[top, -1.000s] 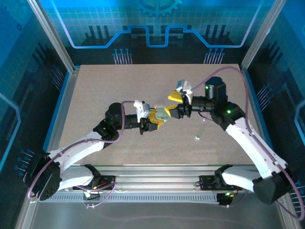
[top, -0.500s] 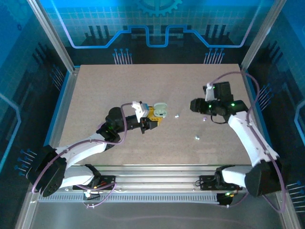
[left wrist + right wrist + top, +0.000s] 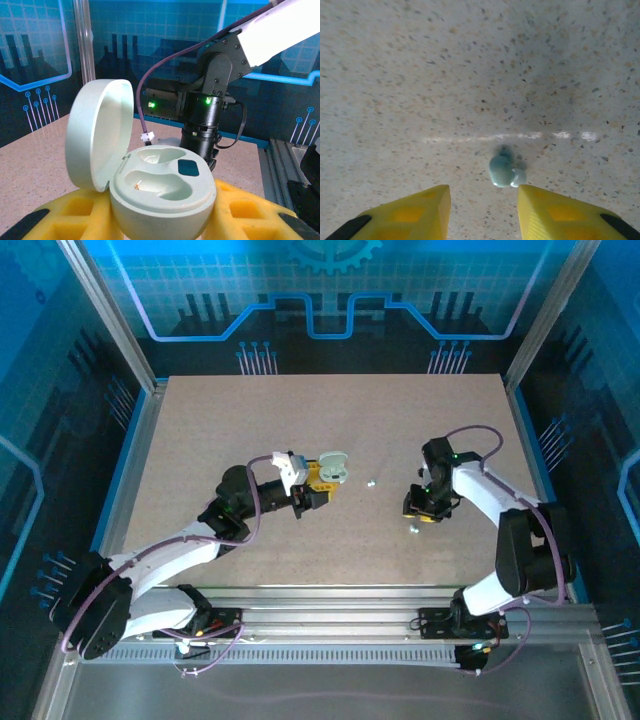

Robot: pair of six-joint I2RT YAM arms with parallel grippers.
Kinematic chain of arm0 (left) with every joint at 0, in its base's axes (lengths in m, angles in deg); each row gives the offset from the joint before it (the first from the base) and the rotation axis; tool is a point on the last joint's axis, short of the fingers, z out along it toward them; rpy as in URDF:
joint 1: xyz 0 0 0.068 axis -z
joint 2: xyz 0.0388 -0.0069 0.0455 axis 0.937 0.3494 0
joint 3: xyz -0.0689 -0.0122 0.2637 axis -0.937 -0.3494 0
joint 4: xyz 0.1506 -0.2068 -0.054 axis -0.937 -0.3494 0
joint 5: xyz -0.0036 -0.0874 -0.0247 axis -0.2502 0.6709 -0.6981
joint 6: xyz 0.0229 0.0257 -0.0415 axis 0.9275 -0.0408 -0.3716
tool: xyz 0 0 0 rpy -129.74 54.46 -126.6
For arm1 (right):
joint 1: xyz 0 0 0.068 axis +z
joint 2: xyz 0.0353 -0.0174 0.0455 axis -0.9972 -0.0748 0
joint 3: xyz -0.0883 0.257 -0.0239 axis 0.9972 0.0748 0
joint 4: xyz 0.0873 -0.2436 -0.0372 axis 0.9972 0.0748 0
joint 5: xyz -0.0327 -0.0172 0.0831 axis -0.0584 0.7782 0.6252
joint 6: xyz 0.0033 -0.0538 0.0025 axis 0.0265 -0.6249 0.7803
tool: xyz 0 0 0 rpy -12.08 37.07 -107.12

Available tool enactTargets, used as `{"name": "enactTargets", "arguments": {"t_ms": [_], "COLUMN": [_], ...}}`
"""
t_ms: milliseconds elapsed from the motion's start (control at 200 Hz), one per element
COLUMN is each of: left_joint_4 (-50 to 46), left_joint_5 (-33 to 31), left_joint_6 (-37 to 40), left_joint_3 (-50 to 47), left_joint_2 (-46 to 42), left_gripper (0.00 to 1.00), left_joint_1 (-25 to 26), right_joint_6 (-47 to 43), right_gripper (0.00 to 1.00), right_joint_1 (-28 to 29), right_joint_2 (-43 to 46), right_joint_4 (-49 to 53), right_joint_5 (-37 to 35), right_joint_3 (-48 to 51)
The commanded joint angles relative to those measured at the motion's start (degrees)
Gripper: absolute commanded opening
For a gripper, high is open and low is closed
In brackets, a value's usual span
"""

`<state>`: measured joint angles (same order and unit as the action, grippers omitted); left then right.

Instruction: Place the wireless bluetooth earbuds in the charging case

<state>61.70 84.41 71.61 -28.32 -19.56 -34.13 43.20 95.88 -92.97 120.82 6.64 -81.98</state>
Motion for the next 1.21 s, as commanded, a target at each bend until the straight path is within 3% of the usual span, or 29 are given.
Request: {"name": "enactTargets", "arguments": {"t_ms": [0,430,1201], "left_joint_4": [-0.24,-0.25,-0.34], "left_joint_5": [-0.54,-0.10,0.31], "left_joint_6": [1.05,0.44,-0.39], "left_joint_3": [-0.03,0.06,0.32], "left_joint_2": [-1.43,-0.99,-0.56], "left_gripper": [0.34,0.34,0.35], "left_joint_1": [0.30,0.31,0.31], "right_joint_6": [-1.06,-2.91,-3.36], "right_gripper": [0.40,0.37,0.27], "right_joint_1": [1.22,3.02,3.69], "right_joint_2": [-3.27,-10.71,-11.60], "right_joint_4": [2.96,2.83,3.36], "right_joint_5": [-3.33,-2.11,-5.30], "right_joint_3": [-1.99,-3.67,-3.91]}}
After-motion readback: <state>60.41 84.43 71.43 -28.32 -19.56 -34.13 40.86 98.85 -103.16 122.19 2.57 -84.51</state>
